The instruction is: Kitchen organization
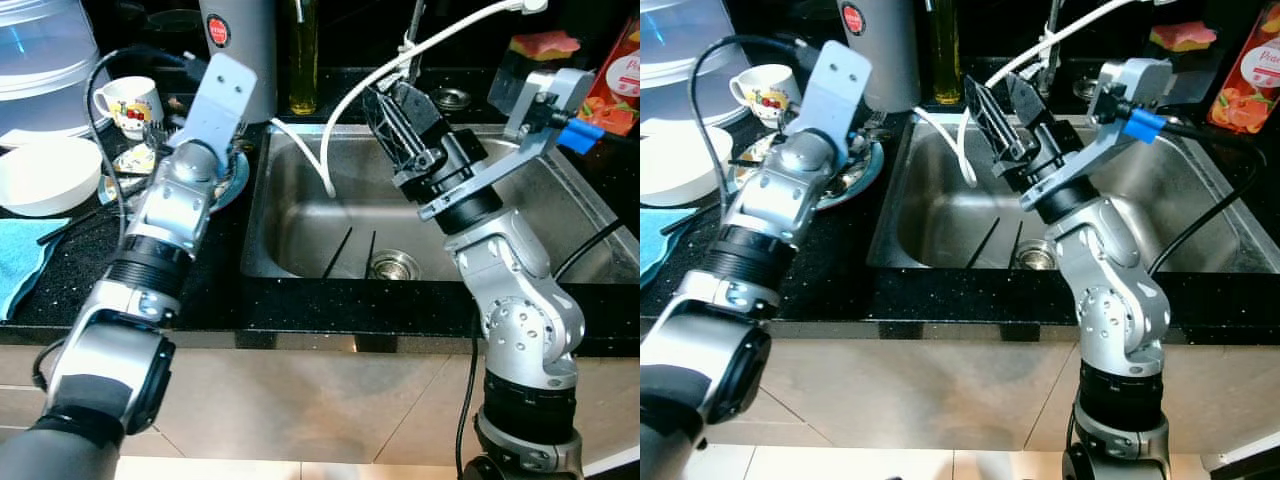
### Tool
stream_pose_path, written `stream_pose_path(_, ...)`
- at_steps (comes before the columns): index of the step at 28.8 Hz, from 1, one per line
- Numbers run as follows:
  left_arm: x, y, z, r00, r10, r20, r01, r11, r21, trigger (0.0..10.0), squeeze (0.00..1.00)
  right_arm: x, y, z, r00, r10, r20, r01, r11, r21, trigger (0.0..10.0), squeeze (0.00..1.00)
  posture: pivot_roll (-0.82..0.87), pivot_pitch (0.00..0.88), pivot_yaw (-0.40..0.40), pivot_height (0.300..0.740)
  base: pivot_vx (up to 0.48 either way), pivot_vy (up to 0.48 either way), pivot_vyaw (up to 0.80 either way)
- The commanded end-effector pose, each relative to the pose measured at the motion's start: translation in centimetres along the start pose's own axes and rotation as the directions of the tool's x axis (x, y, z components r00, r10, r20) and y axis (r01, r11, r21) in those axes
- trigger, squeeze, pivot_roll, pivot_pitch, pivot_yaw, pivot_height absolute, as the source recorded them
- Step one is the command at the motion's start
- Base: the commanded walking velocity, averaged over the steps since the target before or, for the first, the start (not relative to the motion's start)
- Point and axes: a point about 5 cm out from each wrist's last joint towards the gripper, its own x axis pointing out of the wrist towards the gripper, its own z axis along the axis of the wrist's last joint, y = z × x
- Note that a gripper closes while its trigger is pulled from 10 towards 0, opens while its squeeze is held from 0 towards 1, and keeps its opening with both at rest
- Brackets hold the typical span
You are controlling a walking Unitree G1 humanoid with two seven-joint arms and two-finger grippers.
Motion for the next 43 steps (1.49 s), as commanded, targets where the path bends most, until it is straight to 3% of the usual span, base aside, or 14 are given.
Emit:
stream_pose_path(1, 0.1, 0.4, 0.1, 1.000, 0.023, 0.008, -0.023, 0.995, 0.093, 10.0, 0.00, -0.1, -0.1, -0.2, 1.000, -0.001, -0.007, 0.001, 1.000, 0.004, 10.0, 0.00, 0.08, 0.065, 0.060, 0.740, 0.000, 0.000, 0.00)
stream_pose_path(3, 0.1, 0.4, 0.1, 0.999, 0.034, 0.017, -0.036, 0.991, 0.130, 10.0, 0.00, -0.1, 0.0, -0.2, 1.000, 0.003, -0.008, -0.003, 1.000, 0.006, 10.0, 0.00, 0.08, 0.065, 0.060, 0.740, 0.000, 0.000, 0.00)
stream_pose_path(6, 0.0, 1.1, -0.4, 0.990, 0.137, 0.036, -0.142, 0.958, 0.251, 10.0, 0.00, 0.1, 0.4, -0.4, 0.999, 0.031, -0.012, -0.031, 0.999, 0.015, 10.0, 0.00, 0.09, 0.065, 0.053, 0.740, 0.000, 0.000, 0.00)
stream_pose_path(14, -0.2, 1.5, -0.8, 0.976, 0.203, 0.074, -0.216, 0.911, 0.352, 10.0, 0.00, 0.3, 0.5, -0.4, 0.999, 0.041, -0.009, -0.040, 0.999, 0.022, 10.0, 0.00, 0.09, 0.065, 0.045, 0.740, 0.000, 0.000, 0.00)
stream_pose_path(18, -0.2, 1.7, -1.2, 0.973, 0.221, 0.066, -0.230, 0.908, 0.350, 10.0, 0.00, 0.4, 0.5, -0.4, 0.999, 0.042, -0.009, -0.041, 0.999, 0.026, 10.0, 0.00, 0.09, 0.068, 0.038, 0.740, 0.000, 0.000, 0.00)
stream_pose_path(24, -0.3, 2.2, -2.2, 0.963, 0.270, -0.012, -0.259, 0.937, 0.236, 10.0, 0.00, 0.5, 0.6, -0.6, 0.999, 0.050, -0.014, -0.050, 0.998, 0.035, 10.0, 0.00, 0.09, 0.069, 0.028, 0.740, 0.000, 0.000, 0.00)
stream_pose_path(30, -0.2, 1.4, -2.7, 0.986, 0.161, -0.046, -0.144, 0.955, 0.259, 10.0, 0.00, 0.6, 0.6, -0.6, 0.998, 0.056, -0.015, -0.055, 0.998, 0.041, 10.0, 0.00, 0.11, 0.067, 0.020, 0.740, 0.000, 0.000, 0.00)
stream_pose_path(31, -0.2, 0.4, -3.0, 0.995, 0.055, -0.077, -0.033, 0.963, 0.267, 10.0, 0.00, 0.6, 0.6, -0.7, 0.998, 0.059, -0.014, -0.059, 0.997, 0.045, 10.0, 0.00, 0.12, 0.068, 0.019, 0.740, 0.000, 0.000, 0.00)
stream_pose_path(36, -0.4, -0.7, -3.5, 0.991, -0.067, -0.120, 0.101, 0.948, 0.302, 10.0, 0.00, 0.8, 0.7, -0.9, 0.998, 0.058, -0.010, -0.058, 0.997, 0.054, 10.0, 0.00, 0.12, 0.070, 0.027, 0.740, 0.000, 0.000, 0.00)
stream_pose_path(43, 0.0, -0.6, -4.4, 0.985, -0.078, -0.153, 0.125, 0.935, 0.332, 10.0, 0.00, 0.6, 0.8, -1.0, 0.999, 0.046, -0.007, -0.046, 0.997, 0.057, 10.0, 0.00, 0.11, 0.069, 0.039, 0.740, 0.000, 0.000, 0.00)
